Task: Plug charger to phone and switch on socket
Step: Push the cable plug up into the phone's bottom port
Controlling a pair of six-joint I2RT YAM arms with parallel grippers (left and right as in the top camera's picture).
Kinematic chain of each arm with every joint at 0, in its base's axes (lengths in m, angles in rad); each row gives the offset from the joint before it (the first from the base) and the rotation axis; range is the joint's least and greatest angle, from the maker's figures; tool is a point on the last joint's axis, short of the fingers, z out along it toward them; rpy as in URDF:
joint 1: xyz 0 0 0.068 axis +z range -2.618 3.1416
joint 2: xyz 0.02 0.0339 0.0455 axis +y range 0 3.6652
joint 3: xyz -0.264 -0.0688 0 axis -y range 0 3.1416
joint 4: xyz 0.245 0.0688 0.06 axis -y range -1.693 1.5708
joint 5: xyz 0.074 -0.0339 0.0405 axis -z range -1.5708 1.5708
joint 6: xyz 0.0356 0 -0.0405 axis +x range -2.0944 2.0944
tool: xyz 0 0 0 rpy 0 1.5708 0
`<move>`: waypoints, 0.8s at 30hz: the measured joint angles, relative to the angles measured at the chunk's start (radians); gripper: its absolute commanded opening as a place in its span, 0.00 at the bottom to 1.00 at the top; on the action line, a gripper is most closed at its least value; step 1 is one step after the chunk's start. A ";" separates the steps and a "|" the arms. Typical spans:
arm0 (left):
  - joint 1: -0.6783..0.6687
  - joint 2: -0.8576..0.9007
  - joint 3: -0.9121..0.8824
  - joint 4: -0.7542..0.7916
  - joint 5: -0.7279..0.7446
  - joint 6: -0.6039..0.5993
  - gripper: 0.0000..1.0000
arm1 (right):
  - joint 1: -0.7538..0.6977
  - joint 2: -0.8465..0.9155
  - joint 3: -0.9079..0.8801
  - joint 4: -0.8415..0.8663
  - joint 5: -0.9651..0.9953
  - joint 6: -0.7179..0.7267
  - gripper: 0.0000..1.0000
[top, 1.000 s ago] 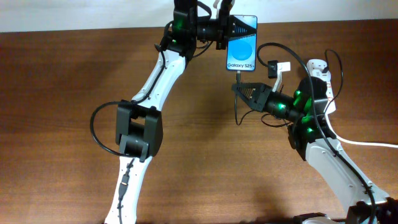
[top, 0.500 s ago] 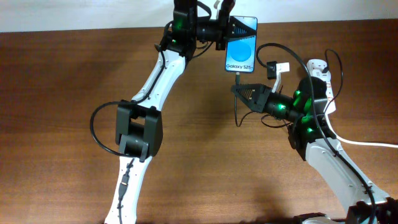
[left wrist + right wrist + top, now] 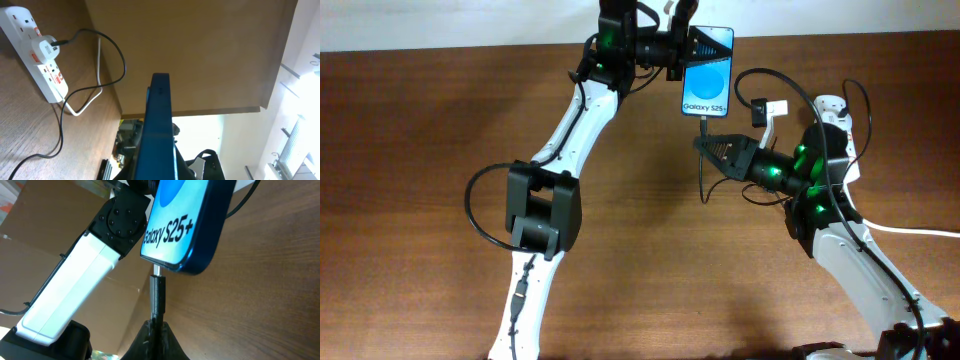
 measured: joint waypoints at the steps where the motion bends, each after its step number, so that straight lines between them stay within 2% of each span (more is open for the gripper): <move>1: 0.000 0.000 0.000 0.000 0.000 0.000 0.00 | 0.000 0.000 0.000 0.000 0.000 0.001 0.04; 10: -0.002 0.000 0.000 -0.064 -0.004 0.079 0.00 | 0.000 0.002 -0.006 0.033 0.001 0.021 0.04; 24: -0.005 0.000 0.000 -0.068 -0.012 0.089 0.00 | -0.006 0.003 -0.008 0.033 0.010 0.027 0.04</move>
